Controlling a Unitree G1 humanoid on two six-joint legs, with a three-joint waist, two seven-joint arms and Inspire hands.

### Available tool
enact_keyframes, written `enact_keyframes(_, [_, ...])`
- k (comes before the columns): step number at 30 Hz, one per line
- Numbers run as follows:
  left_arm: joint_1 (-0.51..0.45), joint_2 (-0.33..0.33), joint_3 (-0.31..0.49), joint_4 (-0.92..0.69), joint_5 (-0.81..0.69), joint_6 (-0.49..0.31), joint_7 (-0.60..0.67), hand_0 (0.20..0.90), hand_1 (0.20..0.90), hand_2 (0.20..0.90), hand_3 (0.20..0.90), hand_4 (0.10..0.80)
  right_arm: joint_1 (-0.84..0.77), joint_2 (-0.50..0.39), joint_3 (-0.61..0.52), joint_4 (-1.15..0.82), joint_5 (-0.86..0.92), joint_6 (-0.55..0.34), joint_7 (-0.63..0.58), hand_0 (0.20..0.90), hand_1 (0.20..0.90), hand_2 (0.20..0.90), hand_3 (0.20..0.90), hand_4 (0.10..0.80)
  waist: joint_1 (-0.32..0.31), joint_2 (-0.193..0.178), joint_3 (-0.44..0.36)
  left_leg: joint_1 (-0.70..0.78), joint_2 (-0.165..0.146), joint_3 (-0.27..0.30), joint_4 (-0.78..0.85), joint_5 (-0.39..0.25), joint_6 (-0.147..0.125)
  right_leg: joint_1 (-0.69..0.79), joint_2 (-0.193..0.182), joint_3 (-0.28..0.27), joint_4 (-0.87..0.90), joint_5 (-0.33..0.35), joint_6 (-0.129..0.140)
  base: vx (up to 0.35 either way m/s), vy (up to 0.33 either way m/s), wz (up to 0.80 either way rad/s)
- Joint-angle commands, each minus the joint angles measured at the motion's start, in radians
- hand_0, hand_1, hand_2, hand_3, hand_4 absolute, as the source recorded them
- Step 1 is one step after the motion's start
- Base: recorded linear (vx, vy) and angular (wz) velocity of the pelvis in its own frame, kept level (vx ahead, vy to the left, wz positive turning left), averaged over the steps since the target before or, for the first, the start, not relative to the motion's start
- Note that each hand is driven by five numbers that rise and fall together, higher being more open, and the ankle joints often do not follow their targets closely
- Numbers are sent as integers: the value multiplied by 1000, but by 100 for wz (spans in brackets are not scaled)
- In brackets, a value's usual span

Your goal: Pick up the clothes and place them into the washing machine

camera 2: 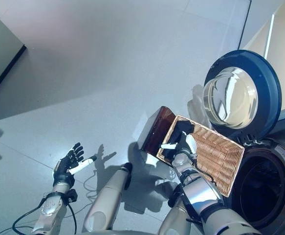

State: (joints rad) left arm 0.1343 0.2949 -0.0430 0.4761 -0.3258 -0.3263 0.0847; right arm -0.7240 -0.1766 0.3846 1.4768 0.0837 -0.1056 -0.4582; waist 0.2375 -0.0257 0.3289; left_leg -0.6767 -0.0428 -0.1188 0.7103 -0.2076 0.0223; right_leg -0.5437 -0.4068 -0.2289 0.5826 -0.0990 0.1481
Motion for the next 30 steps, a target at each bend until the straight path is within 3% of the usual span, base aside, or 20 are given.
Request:
enact_keyframes(1, [28,71,43,-167,20,-56,2,900,900,900,900,800,-54,-41,-12,28,-45,23,-28,900,900,900,900,800,46,38,5,-33,11,-10,-37,52,-32,26,2,38,98,-17,-40,-32,-1,32])
enact_keyframes(3, [35,74,53,-159,18,-55,-3,900,900,900,900,800,-47,-56,-19,38,-50,32,-26,900,900,900,900,800,44,45,3,-29,11,-14,-18,16,-36,27,3,49,124,-53,-31,-19,11,25])
enact_keyframes(4, [34,74,53,-160,18,-55,-3,900,900,900,900,800,-48,-57,-20,37,-50,32,-26,900,900,900,900,800,45,47,4,-37,10,-12,-37,56,-32,20,1,41,108,-21,-42,-18,17,5])
enact_keyframes(6, [33,79,60,-153,19,-55,-2,900,900,900,900,800,-41,-60,-20,38,-60,35,-26,900,900,900,900,800,45,47,2,-39,11,-11,-35,55,-32,13,0,44,114,-23,-42,-18,8,-5])
enact_keyframes(7, [33,79,63,-147,19,-54,-2,900,900,900,900,800,-33,-58,-20,31,-63,32,-25,900,900,900,900,800,43,45,-1,-34,12,-13,-14,16,-36,13,1,55,135,-55,-31,62,-22,-5])
enact_keyframes(15, [35,79,53,-140,18,-55,-5,900,900,900,900,800,-36,-43,-12,21,-69,27,-30,900,900,900,900,800,43,46,0,-48,11,-14,-10,19,-39,1,2,59,141,-54,-29,6,-4,-1])
enact_keyframes(16, [37,79,55,-139,18,-54,-5,900,900,900,900,800,-39,-38,-5,24,-79,32,-34,680,680,680,680,643,44,48,1,-48,10,-14,-12,19,-38,-1,1,59,142,-54,-28,-13,-8,4])
enact_keyframes(17, [38,80,57,-140,19,-54,-4,900,900,900,900,800,-46,-36,-2,32,-89,38,-42,200,200,200,200,300,46,51,3,-51,8,-15,-9,19,-37,-2,-1,59,145,-54,-28,-16,-3,4])
enact_keyframes(30, [38,91,48,-129,31,-55,6,900,900,900,900,800,-22,-54,-25,52,-133,68,-80,200,200,200,200,300,50,68,3,-63,2,-14,1,15,-32,-14,-12,60,162,-56,-21,2,1,3])
